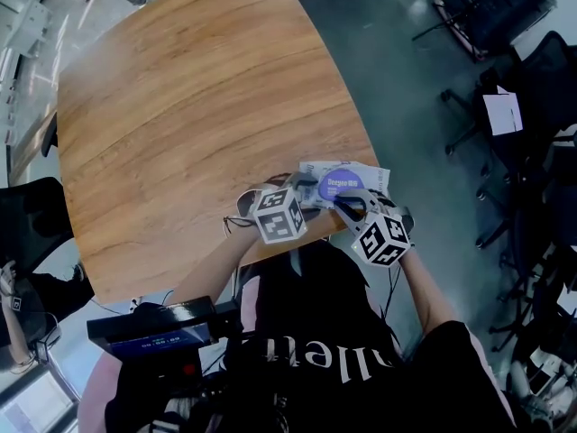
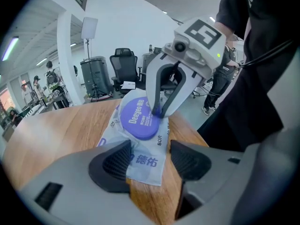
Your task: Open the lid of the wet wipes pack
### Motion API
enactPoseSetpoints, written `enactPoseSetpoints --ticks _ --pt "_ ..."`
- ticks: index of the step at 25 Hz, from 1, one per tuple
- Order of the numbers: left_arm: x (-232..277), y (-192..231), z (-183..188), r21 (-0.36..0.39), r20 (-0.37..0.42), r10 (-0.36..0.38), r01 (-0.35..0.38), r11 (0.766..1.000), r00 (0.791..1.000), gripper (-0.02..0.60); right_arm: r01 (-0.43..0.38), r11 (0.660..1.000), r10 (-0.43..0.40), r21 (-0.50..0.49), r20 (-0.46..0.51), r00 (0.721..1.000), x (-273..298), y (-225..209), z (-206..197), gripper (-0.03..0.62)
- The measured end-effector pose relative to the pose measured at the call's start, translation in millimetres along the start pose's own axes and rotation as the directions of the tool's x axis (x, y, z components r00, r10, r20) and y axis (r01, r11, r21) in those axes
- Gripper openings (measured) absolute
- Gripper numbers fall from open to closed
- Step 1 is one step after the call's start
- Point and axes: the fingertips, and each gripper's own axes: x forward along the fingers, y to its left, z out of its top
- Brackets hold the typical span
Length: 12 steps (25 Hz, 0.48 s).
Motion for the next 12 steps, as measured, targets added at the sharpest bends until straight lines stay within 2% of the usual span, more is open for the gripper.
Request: enactPoseSetpoints --ticks 3,8,10,12 --pt "-2 6 4 -0.081 0.040 0.009 -0.006 0.997 0.999 0.255 0.007 0.986 -0.012 -0.164 -0.032 0.999 5 4 -4 0.044" --pt "-4 16 9 -0.205 0.090 0.027 -0.008 0.979 0.996 0.253 0.018 0.984 -0.021 -0.177 -0.016 1.000 8 -1 -5 0.044" --pt "-5 18 14 -0.299 0.125 0.023 0.016 0.954 0.992 0.253 0.015 0.986 -0.017 -0.166 -0.008 1.000 7 -2 -7 0.044" --pt "-8 19 19 -0.404 0.163 0.019 0.049 0.914 0.987 0.253 0.017 0.988 -0.017 -0.151 0.003 1.000 7 -3 -8 0.044"
